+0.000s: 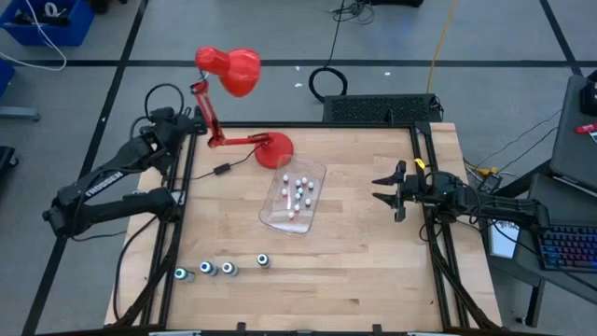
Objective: Pick & Place food coloring
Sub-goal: Put the small purple food coloring bottle into the transparent bin
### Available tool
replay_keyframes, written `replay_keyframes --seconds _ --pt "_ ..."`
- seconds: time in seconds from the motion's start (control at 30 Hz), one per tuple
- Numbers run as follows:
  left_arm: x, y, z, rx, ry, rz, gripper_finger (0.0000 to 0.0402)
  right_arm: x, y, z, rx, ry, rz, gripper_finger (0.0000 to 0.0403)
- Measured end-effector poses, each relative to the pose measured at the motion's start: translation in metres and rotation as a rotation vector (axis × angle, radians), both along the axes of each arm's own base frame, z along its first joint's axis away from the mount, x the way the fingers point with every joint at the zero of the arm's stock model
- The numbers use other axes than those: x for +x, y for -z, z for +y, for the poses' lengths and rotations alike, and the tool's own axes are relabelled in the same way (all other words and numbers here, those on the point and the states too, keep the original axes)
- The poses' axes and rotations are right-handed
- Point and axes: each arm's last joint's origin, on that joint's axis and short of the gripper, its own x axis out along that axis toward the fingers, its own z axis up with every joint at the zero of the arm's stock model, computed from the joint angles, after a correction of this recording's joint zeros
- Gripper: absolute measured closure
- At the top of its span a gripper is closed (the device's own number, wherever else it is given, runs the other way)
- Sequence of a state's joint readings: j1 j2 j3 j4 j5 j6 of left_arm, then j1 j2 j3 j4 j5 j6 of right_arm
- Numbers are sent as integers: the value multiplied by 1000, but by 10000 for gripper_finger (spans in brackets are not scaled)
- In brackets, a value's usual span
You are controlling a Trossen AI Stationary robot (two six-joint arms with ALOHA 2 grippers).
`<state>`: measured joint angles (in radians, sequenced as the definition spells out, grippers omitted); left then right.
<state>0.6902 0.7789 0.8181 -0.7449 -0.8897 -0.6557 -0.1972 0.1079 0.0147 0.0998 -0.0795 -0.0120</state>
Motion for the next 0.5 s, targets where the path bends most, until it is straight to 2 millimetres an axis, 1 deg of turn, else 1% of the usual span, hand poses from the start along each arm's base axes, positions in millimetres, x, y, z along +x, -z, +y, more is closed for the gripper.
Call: replay_keyframes --seconds 0.13,0.27,0.4,0.5 --pt "-1 6 12 -27 -90 -39 401 0 0 0 0 0 0 234" --pt "0 2 29 -101 -41 -106 401 0 0 0 0 0 0 234" --pt "7 2 51 -192 -18 -105 401 0 0 0 0 0 0 234" --pt "8 2 62 -296 -82 -54 401 0 0 0 0 0 0 234"
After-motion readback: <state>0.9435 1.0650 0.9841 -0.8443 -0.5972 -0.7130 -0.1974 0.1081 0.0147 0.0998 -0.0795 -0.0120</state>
